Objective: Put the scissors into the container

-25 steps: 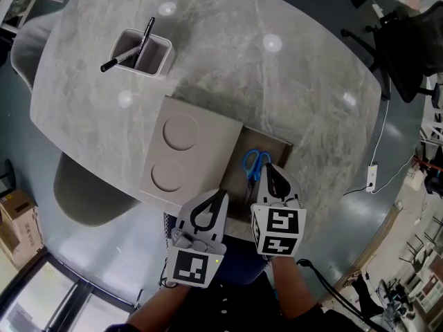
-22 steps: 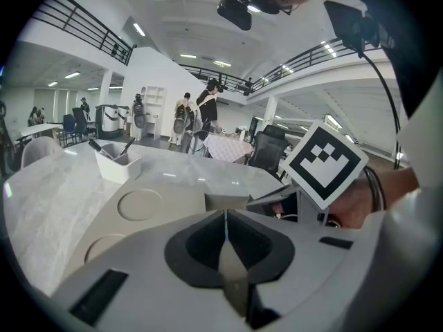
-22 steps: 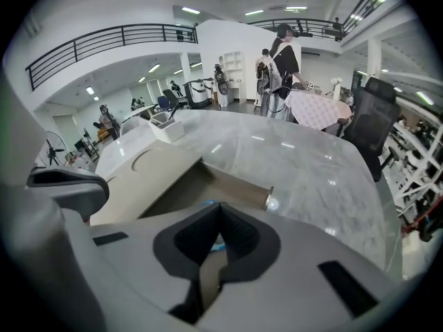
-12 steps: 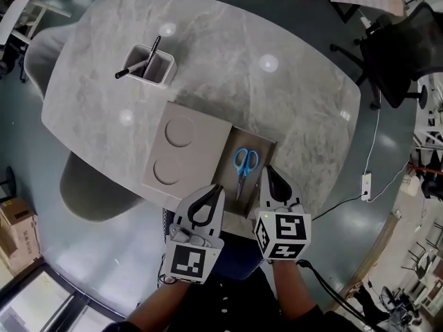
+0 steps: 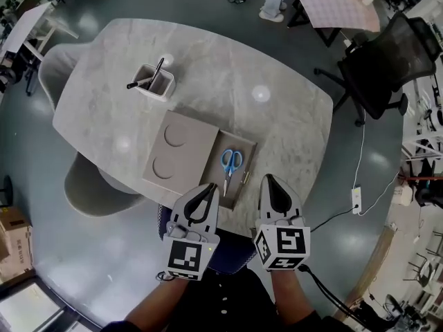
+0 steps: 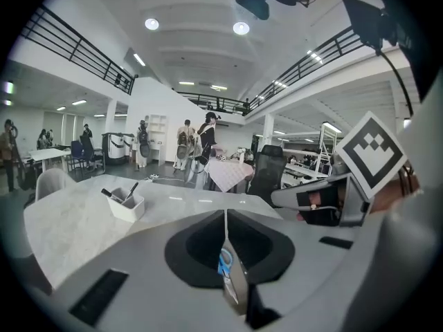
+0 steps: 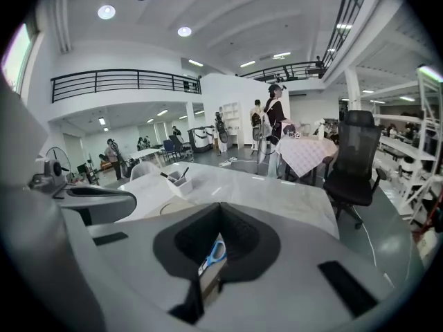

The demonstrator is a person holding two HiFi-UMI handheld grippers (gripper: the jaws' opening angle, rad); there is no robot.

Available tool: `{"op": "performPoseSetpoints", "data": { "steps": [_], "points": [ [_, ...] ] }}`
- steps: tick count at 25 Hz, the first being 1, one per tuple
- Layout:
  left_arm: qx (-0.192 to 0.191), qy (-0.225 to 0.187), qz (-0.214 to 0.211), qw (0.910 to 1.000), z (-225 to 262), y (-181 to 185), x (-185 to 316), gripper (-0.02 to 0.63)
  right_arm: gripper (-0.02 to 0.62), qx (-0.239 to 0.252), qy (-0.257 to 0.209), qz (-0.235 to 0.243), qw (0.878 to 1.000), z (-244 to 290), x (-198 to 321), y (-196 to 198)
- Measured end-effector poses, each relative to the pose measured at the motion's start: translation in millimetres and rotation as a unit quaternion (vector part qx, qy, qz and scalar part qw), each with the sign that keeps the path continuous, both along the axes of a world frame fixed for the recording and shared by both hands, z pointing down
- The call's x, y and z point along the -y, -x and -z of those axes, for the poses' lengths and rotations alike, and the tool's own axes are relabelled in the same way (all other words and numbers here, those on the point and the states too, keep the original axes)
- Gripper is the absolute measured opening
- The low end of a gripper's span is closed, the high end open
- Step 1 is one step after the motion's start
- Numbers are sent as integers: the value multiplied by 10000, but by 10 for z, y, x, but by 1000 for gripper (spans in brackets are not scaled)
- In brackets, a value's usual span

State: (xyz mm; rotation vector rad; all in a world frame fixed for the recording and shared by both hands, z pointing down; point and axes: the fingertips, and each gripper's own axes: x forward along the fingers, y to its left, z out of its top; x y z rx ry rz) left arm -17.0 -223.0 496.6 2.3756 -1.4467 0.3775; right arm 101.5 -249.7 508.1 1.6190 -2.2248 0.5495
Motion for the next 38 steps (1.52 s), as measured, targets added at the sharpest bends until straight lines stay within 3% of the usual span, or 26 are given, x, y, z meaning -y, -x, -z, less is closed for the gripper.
{"op": "performPoseSetpoints", "data": {
  "steps": [14,20,38],
  "points": [
    [22,-922,185,9956,884,-237,-500,23,-3,203,-1382,-89,9902,1058,-675,-464],
    [-6,-1341,339,9904,1215,-179,-743,23,-3,237,-1854,-125,9823,1389,-973,-556],
    [12,-1937,525,9797,1762,-240,-1446,23,-5,244,-2521,-135,9673,1935,-1687,-660]
  ]
}}
